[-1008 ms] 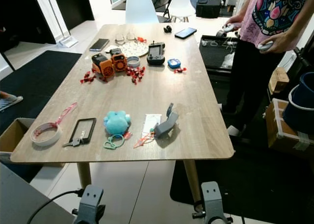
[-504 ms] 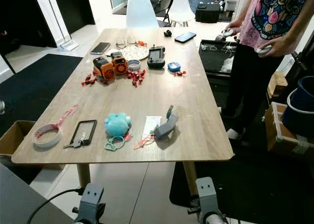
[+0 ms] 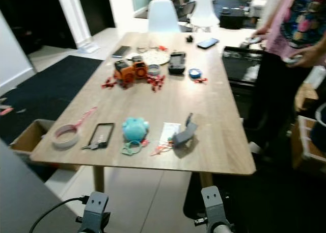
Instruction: Hang keys on a hook
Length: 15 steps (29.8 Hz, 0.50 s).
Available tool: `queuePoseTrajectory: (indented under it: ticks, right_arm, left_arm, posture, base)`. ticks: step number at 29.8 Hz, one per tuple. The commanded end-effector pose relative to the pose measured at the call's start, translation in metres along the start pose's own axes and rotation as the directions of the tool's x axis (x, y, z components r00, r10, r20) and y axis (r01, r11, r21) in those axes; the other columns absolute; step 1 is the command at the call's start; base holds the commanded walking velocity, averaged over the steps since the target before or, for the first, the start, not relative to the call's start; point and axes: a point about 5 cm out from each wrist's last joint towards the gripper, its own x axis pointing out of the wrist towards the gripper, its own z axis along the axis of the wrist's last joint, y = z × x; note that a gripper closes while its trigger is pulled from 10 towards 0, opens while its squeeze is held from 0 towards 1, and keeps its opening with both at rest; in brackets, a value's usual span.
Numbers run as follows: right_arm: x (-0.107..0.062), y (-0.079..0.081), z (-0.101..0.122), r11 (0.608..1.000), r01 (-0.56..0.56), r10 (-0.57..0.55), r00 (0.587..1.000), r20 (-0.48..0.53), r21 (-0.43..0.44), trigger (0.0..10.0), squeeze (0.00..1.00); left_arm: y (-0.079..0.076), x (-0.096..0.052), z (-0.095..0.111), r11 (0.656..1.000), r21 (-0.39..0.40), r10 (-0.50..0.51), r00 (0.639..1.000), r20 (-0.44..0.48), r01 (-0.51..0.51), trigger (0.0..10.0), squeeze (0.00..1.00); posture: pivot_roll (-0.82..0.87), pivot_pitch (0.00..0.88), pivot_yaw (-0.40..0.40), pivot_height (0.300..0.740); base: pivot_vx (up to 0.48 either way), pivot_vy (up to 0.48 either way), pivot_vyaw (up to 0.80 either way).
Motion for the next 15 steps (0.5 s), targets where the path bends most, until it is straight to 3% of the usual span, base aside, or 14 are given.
queuePoseTrajectory:
  ticks: [1,15]
  right_arm:
    - [-0.0006,0.0018,-0.0021,1.0,-0.006,0.006,1.0,-0.003,-0.009,10.0,0.0]
    - [-0.0009,0.0015,-0.003,1.0,-0.007,0.007,1.0,-0.006,-0.017,10.0,0.0]
  left_arm:
    - [0.0002,-0.0025,-0.0066,1.0,-0.004,0.005,1.0,-0.018,-0.005,10.0,0.0]
    - [0.0014,-0.0036,-0.0087,1.0,-0.008,0.009,1.0,-0.021,-0.01,10.0,0.0]
  posture:
    - [0.04,0.033,0.012,0.74]
    - [0.04,0.039,0.009,0.74]
  base:
    - [0.0,0.0,0.8]
    - [0.0,0.0,0.8]
